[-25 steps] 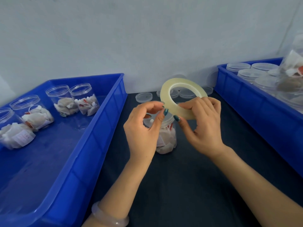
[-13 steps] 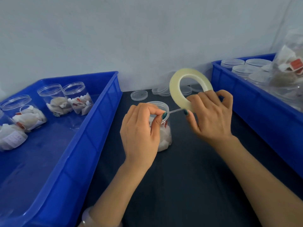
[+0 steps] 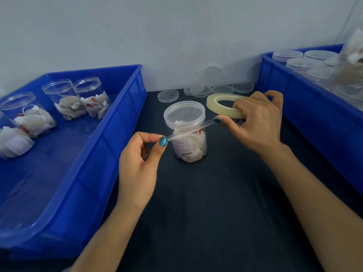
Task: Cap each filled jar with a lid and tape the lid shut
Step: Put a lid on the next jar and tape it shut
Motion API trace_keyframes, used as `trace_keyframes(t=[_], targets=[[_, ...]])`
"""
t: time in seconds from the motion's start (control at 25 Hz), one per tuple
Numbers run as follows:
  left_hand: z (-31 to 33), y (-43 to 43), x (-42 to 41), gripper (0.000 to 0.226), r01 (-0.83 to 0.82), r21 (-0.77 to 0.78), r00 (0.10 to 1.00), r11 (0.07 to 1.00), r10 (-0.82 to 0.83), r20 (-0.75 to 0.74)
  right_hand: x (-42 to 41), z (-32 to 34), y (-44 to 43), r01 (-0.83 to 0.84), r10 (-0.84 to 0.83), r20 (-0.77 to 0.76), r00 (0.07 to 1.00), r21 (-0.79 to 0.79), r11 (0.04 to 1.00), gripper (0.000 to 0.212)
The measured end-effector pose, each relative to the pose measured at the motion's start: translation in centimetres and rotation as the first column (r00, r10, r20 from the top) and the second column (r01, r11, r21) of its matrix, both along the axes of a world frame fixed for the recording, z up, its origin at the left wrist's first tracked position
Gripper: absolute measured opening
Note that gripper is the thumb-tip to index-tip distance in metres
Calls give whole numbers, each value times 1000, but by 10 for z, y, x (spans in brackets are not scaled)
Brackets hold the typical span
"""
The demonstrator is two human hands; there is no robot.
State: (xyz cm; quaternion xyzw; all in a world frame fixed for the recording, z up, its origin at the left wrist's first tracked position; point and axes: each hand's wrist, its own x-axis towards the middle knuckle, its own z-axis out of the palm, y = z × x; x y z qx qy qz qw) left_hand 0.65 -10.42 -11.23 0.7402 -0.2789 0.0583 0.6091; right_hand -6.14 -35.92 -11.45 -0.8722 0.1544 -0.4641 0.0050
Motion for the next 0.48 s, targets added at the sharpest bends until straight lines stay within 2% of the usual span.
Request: trace_keyframes(t=[0.48], targets=[[-6,-15,20,11,-58,-6,997,998,58,-53,4,0,6,41,-37,-67,997,60,997,69]])
